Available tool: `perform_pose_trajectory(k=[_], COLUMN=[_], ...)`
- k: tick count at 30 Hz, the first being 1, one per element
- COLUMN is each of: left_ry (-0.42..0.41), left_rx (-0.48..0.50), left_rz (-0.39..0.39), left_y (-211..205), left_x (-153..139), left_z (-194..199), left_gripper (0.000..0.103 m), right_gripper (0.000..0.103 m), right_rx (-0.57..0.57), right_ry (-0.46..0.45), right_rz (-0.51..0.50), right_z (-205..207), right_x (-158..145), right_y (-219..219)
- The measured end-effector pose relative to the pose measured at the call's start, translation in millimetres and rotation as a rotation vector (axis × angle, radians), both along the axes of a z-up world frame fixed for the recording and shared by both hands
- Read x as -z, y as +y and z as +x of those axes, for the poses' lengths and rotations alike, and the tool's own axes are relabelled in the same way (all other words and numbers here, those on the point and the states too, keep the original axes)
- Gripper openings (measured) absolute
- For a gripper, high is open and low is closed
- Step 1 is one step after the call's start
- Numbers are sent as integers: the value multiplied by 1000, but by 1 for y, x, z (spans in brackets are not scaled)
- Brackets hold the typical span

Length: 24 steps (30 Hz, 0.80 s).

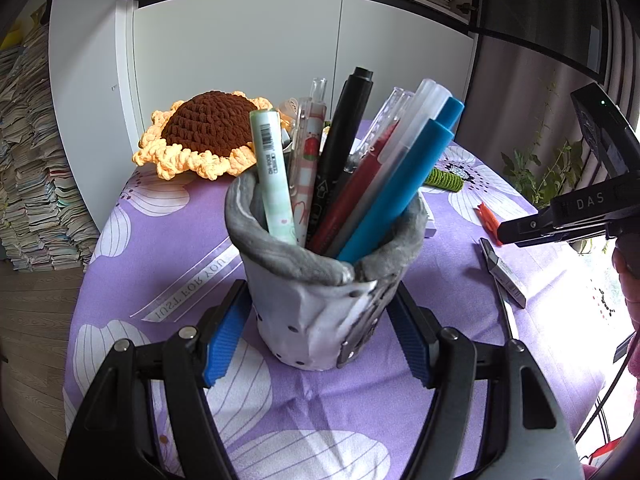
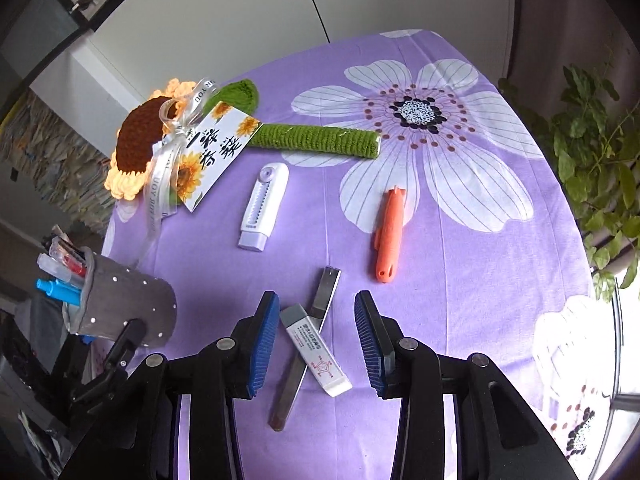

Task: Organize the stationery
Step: 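Grasp the grey metal pen with the right gripper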

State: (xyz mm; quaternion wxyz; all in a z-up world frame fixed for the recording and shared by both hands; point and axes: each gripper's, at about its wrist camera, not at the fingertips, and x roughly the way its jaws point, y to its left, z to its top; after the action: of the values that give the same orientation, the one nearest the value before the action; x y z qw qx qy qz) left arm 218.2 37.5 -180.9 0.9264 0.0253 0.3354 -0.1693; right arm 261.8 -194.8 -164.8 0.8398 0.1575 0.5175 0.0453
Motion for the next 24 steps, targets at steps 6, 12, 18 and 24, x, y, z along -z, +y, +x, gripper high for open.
perform_pose_trajectory(k=[6, 12, 18, 24], left_ry=[2, 2, 2, 2], left_rx=[0, 0, 0, 0], left_rz=[1, 0, 0, 0], left_y=[0, 0, 0, 0], left_x=[1, 1, 1, 1], left_z=[0, 0, 0, 0], left_gripper=[70, 70, 70, 69], right_gripper=[40, 40, 38, 12], right_rx=[-3, -1, -11, -51], right_ry=[35, 58, 69, 60], right_rz=[9, -1, -42, -98], right_z=[13, 21, 27, 35], right_x=[12, 20, 24, 25], right_y=[6, 11, 18, 34])
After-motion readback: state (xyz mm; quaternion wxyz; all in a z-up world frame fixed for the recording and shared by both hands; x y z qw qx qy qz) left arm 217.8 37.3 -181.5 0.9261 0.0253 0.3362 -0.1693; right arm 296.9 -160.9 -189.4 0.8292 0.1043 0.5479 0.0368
